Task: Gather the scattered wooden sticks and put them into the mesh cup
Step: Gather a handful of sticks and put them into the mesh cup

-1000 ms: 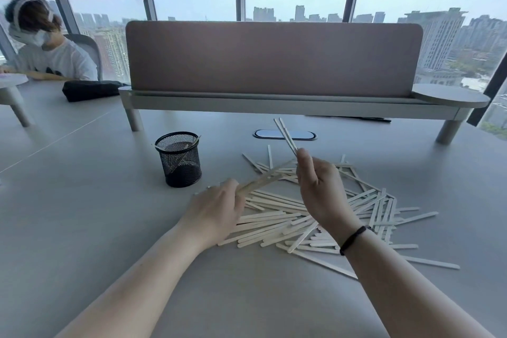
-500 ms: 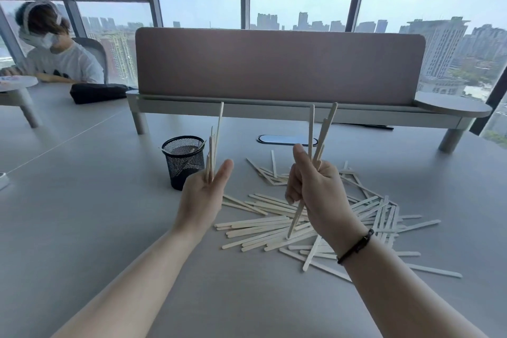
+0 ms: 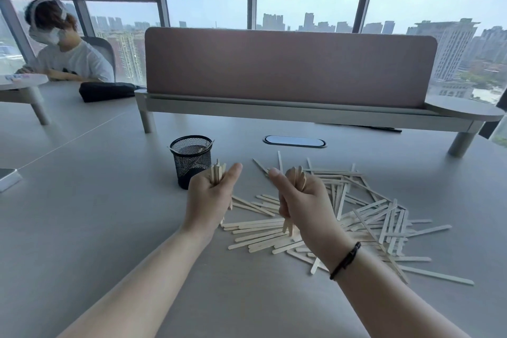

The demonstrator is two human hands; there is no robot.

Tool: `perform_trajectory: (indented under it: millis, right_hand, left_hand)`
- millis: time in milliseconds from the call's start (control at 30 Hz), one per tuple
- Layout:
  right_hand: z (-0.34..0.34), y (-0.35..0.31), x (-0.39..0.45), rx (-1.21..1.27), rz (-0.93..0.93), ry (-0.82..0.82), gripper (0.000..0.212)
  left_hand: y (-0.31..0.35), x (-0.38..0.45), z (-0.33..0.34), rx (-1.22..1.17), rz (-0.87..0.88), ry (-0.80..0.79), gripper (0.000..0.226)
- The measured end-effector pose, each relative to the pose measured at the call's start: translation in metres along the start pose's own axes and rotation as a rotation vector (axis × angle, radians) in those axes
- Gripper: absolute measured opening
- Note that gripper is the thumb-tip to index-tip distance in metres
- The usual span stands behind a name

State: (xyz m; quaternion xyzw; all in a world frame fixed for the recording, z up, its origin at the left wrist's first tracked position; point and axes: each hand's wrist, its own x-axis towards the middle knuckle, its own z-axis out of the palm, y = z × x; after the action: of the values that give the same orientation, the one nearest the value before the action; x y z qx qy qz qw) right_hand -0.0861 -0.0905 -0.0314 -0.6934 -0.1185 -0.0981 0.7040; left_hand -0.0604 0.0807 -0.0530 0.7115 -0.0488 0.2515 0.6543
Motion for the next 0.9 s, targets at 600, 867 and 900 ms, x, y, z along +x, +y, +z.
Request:
perform_trajectory:
  millis: [600, 867, 900]
  right_hand:
    - [0.038, -0.008, 0.028, 0.218, 0.308, 0.011, 0.059]
    - [0.123, -0.066, 0.117, 0.291, 0.15, 0.048, 0.069]
    - [0.133, -0.072, 0.128, 0.29, 0.123, 0.052, 0.07]
  left_hand:
    - [0.015, 0.016, -0.012, -0.33, -0.338, 0.09, 0.062]
    - [-0.001, 0.038, -0.032, -0.464, -0.508, 0.407, 0.052]
    - [-0.002, 0.042, -0.037, -0.495, -0.532, 0.462, 0.049]
